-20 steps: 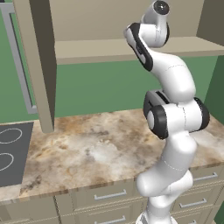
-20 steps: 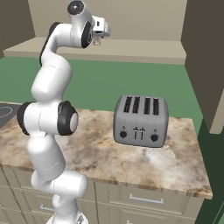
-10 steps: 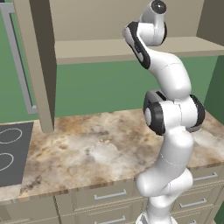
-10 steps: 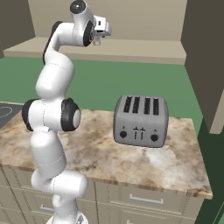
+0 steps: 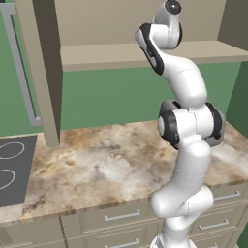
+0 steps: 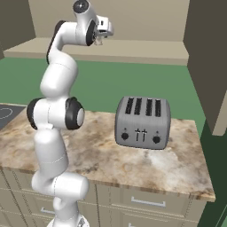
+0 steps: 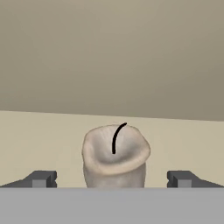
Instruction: Get the candle and the wine from the cabinet and move them to the dining counter.
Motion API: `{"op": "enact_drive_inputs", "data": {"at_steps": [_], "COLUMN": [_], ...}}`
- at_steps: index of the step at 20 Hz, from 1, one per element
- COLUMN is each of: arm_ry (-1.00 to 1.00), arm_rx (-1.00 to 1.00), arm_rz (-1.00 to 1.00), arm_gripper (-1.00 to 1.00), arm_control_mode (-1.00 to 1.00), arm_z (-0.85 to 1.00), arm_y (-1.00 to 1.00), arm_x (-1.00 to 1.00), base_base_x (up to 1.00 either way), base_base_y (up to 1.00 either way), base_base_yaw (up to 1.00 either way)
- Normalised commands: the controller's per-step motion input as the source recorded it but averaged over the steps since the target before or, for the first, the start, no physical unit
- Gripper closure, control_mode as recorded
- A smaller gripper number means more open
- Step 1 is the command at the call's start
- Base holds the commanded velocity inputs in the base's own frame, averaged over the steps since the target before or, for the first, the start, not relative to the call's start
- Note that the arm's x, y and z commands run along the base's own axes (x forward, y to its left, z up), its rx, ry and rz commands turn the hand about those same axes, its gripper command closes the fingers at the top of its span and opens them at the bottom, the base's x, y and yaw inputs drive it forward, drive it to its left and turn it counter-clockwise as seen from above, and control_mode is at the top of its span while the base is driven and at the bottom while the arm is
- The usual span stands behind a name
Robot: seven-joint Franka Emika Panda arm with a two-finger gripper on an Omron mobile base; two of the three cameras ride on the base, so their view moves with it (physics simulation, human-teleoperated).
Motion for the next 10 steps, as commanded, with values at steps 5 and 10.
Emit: {"op": "enact_drive_inputs", "data": {"at_steps": [5,10], "arm_ry": [0.02,0.01], "arm_rx": [0.00,0.00], "arm_rz": [0.00,0.00], "arm_gripper": [1.00,1.00], "arm_control_mode": [-1.00,-1.00], "arm_z": [0.00,0.00], "arm_y": [0.00,0.00], "arm_x": [0.06,0.00], "base_base_x": [0.00,0.00], "base_base_y": [0.00,0.00], "base_base_yaw": [0.00,0.00]}}
